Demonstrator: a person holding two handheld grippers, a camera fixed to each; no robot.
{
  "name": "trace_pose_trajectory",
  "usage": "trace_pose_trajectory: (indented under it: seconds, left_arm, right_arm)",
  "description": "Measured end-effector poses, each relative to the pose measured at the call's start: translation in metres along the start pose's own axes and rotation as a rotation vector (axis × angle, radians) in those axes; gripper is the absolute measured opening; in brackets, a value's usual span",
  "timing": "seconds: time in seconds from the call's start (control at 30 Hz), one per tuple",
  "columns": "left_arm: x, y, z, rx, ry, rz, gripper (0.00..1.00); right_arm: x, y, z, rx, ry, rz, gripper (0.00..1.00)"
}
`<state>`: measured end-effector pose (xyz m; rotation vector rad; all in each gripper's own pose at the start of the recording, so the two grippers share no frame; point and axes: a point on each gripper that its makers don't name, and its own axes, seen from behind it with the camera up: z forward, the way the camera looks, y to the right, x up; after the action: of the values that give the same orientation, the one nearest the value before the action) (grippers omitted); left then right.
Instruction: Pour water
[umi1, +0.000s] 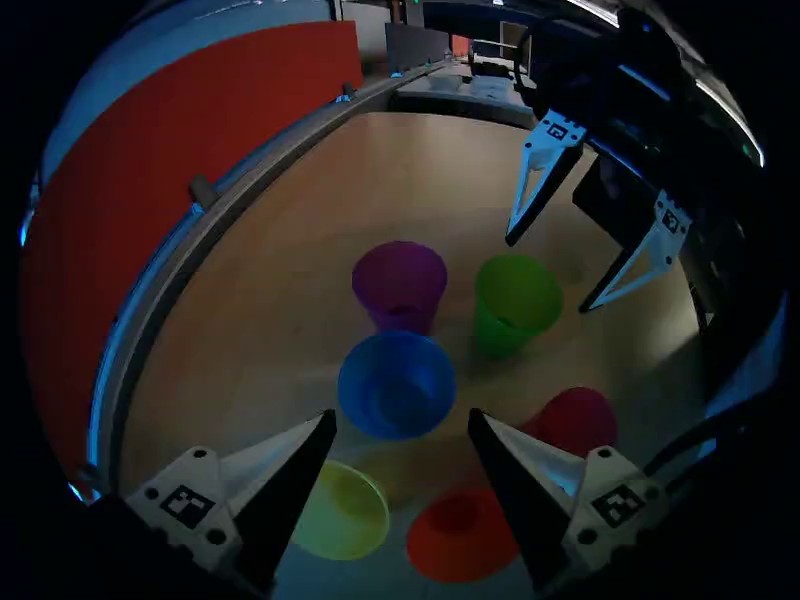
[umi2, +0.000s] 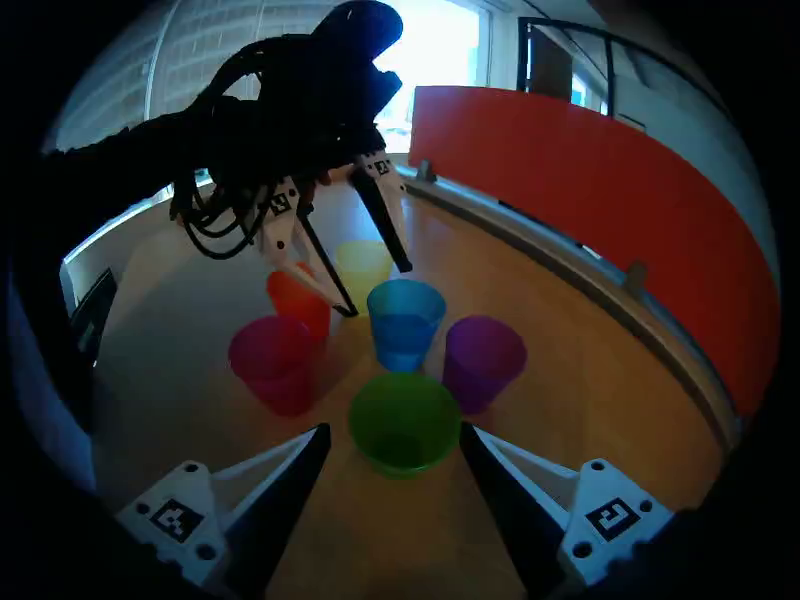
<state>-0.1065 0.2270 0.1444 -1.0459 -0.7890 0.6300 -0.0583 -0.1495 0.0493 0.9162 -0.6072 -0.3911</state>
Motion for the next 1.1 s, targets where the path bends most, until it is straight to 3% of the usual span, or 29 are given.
trace_pose_trajectory:
  seconds: [0.27, 1.1]
  left_arm:
    - [0.002, 0.001, 0.004, -0.003, -0.021, 0.008, 0.99]
    - [0.003, -0.003, 0.036, 0.014, -0.059, 0.008, 0.98]
  right_arm:
    - [-0.003, -0.001, 0.002, 0.006, -0.01, 0.001, 1.0]
    - [-0.008, -0.002, 0.004, 0.01, -0.015, 0.004, 1.0]
